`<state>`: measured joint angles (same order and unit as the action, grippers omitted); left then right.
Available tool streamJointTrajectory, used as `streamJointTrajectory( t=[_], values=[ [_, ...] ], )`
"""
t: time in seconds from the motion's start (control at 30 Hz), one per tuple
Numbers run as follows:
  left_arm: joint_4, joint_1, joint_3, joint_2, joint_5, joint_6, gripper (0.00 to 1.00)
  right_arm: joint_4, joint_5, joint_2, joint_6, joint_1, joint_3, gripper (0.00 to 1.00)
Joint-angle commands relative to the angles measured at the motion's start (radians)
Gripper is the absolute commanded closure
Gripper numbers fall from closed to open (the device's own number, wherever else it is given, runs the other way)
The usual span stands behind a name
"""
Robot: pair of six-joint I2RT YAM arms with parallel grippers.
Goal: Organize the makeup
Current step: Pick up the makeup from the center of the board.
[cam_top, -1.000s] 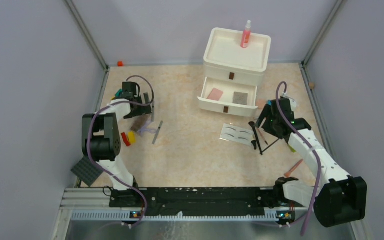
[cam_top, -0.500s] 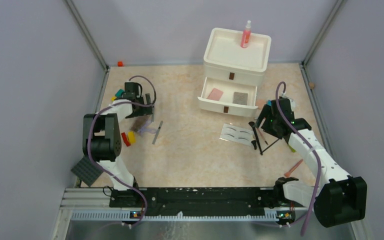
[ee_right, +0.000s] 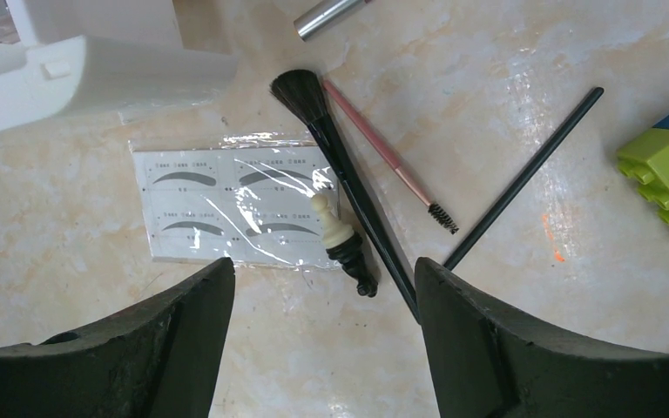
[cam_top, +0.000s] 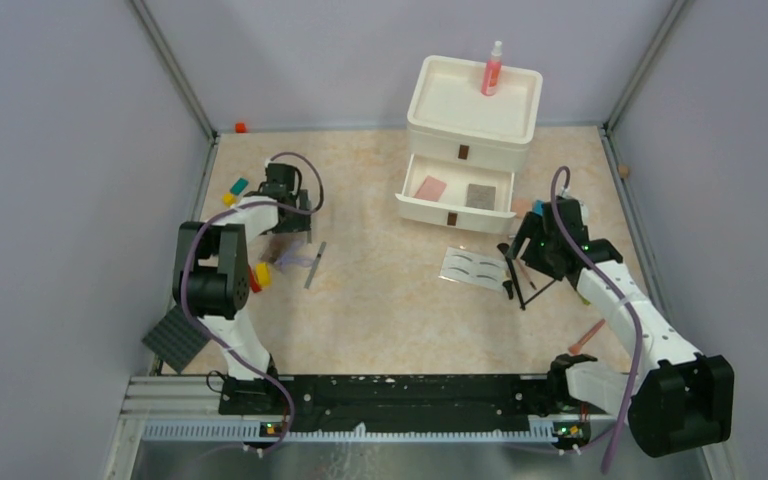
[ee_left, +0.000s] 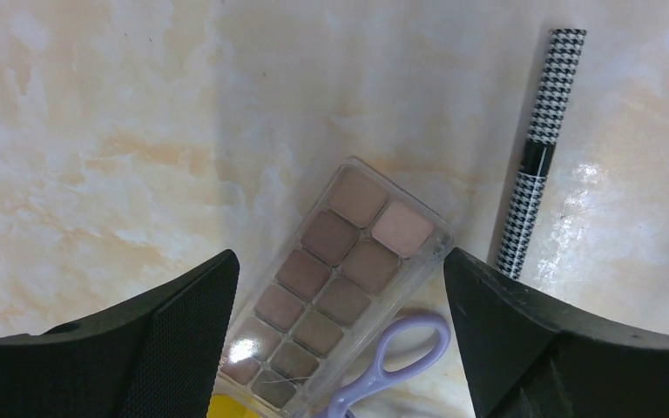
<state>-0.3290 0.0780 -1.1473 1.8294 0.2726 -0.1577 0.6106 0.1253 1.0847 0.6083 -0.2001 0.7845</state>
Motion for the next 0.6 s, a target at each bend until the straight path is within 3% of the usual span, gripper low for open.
streamJointTrajectory(
  t=[0.0,0.23,0.4,0.47,0.57],
  values=[
    [-0.06,-0.007,-0.001,0.053,0.062,-0.008,0.08,-0.031,-0.008,-0.034,-0.013,0.001,-0.001,0.26],
    [-0.077,-0.015,-0.007,0.086,0.069,-0.031,0.16,-0.026,-0.003,-0.055,-0.014,0.001,-0.011,0.26],
    [-0.081,-0.043,0.003,0.097,0.037,-0.059,0.08,-0.028,-0.009,-0.063,-0.017,0.002,-0.011,0.26],
    [-0.069,-0.062,0.015,0.097,-0.015,-0.067,0.02,-0.028,-0.012,-0.064,-0.018,0.002,-0.01,0.26],
    [-0.045,-0.102,0.033,0.097,-0.106,-0.073,0.01,-0.028,-0.015,-0.066,-0.019,0.002,-0.009,0.26]
  ],
)
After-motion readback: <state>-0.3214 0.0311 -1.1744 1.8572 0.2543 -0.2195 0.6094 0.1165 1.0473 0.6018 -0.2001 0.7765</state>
